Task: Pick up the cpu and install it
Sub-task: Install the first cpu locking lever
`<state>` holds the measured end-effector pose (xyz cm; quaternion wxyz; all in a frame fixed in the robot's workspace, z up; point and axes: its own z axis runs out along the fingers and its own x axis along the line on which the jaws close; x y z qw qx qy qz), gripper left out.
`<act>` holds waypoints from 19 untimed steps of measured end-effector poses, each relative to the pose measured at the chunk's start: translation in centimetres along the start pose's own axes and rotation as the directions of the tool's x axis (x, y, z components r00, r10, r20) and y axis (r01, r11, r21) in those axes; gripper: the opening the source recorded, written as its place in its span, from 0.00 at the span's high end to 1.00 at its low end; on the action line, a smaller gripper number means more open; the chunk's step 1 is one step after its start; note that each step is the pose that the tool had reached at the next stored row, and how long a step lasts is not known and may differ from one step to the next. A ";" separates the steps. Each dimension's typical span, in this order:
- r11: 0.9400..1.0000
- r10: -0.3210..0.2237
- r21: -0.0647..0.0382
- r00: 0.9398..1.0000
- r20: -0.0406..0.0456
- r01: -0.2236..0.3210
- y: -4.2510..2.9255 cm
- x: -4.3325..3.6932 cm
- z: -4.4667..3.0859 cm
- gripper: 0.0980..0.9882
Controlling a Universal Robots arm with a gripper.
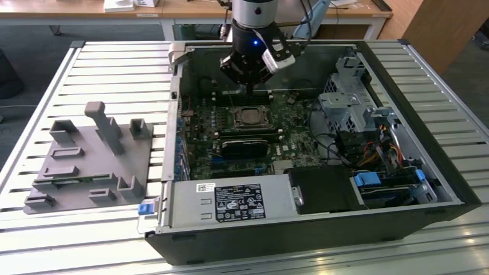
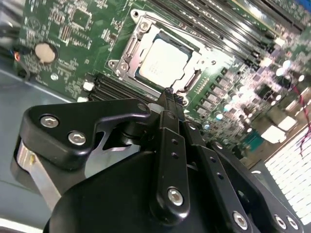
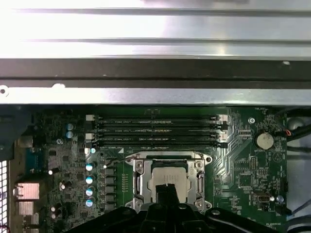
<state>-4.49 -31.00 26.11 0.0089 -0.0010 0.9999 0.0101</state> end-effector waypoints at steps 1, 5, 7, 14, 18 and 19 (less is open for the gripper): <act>1.000 -0.018 0.000 1.000 0.000 0.018 0.00 0.00 0.01 0.99; 0.996 -0.091 -0.002 0.996 -0.002 0.091 0.00 0.00 0.07 0.99; 0.992 -0.127 -0.002 0.992 -0.002 0.127 0.00 0.00 0.10 0.99; 0.974 -0.226 -0.005 0.974 -0.004 0.226 -0.01 0.38 0.18 0.99; 0.981 -0.195 -0.004 0.981 -0.003 0.195 0.03 0.89 0.26 0.99; 0.984 -0.180 -0.003 0.984 -0.003 0.180 0.03 0.90 0.29 0.99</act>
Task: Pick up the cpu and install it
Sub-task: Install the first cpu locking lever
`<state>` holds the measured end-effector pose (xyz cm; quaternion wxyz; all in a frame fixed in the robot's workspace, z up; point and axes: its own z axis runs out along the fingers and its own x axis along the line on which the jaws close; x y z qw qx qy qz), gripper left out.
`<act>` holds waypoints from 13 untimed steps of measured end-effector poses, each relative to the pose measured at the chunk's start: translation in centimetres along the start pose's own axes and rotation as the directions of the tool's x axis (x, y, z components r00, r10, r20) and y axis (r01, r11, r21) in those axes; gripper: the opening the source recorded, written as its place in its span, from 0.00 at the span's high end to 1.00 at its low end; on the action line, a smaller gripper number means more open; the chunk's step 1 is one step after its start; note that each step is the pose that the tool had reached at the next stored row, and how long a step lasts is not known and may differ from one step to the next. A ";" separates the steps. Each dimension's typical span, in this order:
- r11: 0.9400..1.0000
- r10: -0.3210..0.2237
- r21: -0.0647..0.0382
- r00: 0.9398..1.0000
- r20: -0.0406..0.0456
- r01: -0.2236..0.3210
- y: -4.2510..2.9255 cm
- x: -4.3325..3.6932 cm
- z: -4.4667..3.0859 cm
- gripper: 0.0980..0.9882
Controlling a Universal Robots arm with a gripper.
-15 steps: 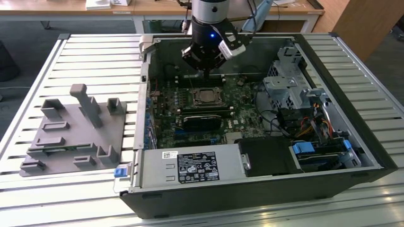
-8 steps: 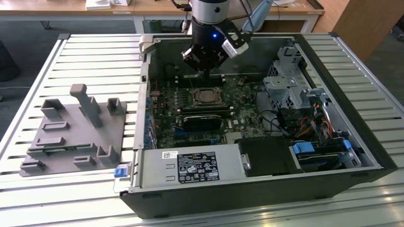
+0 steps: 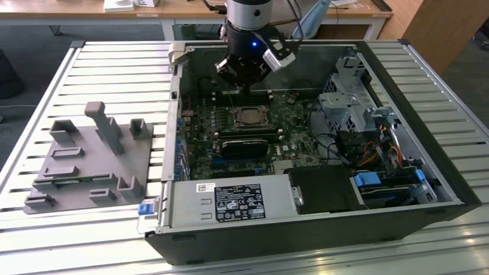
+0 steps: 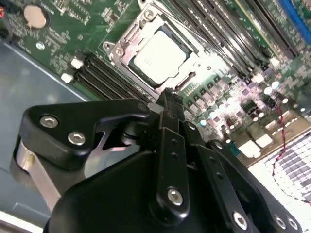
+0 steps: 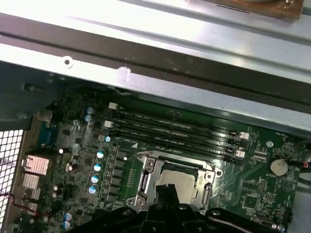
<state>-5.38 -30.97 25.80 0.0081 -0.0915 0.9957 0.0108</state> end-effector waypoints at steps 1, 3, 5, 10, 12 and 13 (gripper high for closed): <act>1.000 0.018 0.000 1.000 0.000 -0.018 0.00 0.00 0.03 0.99; 0.999 0.055 0.001 0.999 0.001 -0.055 0.00 0.01 0.08 0.99; 0.997 0.082 0.001 0.997 0.002 -0.082 0.00 0.01 0.12 0.99; 0.996 0.089 0.002 0.996 0.002 -0.089 -0.57 0.14 0.21 0.99; 0.996 0.089 0.001 0.996 0.002 -0.089 -0.69 0.17 0.24 0.99; 0.996 0.089 0.001 0.996 0.002 -0.089 -0.69 0.17 0.25 0.99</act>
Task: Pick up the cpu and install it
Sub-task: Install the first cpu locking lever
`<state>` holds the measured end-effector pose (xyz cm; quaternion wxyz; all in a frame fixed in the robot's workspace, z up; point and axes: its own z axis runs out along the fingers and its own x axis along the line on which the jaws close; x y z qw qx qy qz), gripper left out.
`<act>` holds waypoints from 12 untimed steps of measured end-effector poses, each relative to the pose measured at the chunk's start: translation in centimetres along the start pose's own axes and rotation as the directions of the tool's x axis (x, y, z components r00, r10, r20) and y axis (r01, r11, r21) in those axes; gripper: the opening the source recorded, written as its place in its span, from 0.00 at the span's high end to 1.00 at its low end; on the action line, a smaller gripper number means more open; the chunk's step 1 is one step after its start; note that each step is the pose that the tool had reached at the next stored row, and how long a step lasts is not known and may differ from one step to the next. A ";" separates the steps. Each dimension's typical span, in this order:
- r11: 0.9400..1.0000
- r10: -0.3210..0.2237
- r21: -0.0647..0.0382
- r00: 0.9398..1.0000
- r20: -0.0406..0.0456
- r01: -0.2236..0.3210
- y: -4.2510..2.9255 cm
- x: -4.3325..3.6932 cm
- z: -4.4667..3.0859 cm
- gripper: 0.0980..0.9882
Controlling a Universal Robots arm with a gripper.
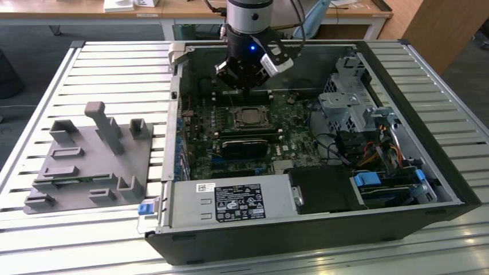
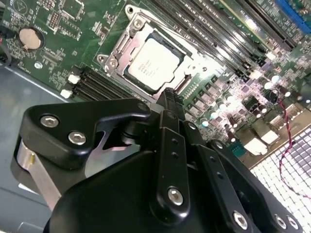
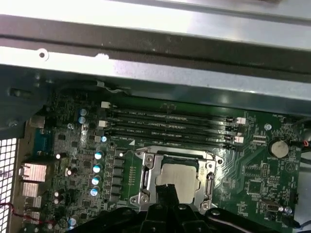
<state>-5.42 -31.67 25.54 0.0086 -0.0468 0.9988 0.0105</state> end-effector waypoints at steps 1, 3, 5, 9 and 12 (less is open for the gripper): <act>1.000 0.000 0.000 1.000 0.000 0.000 0.00 0.01 0.00 0.99; 1.000 0.001 0.000 1.000 0.000 -0.001 0.00 0.08 0.02 0.99; 1.000 0.023 0.000 1.000 0.001 -0.023 0.00 0.09 0.08 0.99; 0.998 0.063 0.001 0.998 0.001 -0.063 0.02 0.32 0.14 0.99; 0.998 0.062 0.001 0.998 0.001 -0.062 0.06 0.86 0.16 0.99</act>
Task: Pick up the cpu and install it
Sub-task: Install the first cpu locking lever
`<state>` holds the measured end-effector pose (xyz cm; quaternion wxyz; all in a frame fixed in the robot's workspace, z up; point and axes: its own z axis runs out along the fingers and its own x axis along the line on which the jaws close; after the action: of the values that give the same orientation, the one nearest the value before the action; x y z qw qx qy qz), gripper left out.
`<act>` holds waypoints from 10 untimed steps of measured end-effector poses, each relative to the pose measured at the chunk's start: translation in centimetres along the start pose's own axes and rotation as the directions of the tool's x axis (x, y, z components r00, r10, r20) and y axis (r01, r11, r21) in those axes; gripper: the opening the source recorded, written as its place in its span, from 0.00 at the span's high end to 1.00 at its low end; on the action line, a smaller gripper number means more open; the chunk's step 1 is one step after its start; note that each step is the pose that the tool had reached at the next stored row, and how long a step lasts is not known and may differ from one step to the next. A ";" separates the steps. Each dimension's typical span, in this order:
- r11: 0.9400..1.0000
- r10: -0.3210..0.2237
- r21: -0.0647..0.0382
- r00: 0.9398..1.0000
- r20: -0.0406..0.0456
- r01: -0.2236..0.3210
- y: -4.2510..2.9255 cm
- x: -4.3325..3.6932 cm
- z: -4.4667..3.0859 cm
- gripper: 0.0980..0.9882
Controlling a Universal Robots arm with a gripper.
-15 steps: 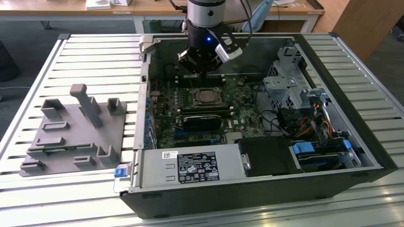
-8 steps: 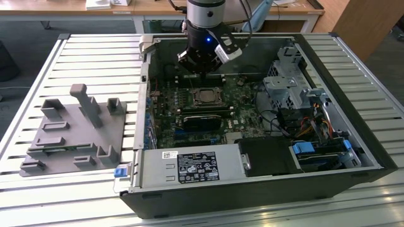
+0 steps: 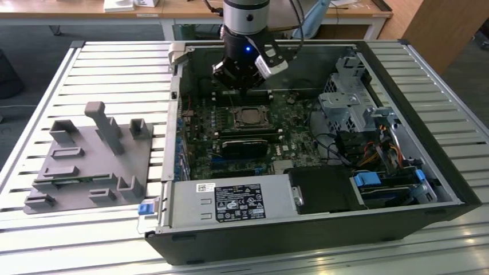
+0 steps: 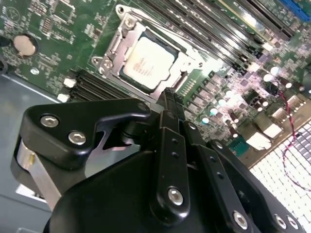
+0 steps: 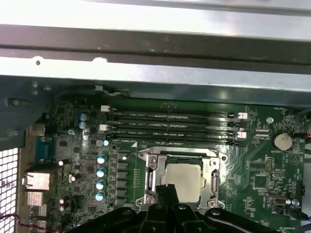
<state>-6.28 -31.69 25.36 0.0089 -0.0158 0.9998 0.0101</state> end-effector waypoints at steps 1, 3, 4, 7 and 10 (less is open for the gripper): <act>1.000 0.000 0.000 1.000 0.000 0.000 0.01 0.27 0.00 0.99; 1.000 0.000 0.000 1.000 0.000 0.000 0.03 0.91 0.00 0.99; 1.000 0.000 0.000 1.000 0.000 0.000 0.04 1.25 0.00 0.99; 1.000 0.000 0.000 1.000 0.000 0.000 0.07 2.06 -0.01 0.99; 1.000 0.000 -0.001 1.000 0.000 0.000 0.09 2.55 -0.01 0.99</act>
<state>-8.83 -31.68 25.33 0.0090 -0.0157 0.9998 0.0106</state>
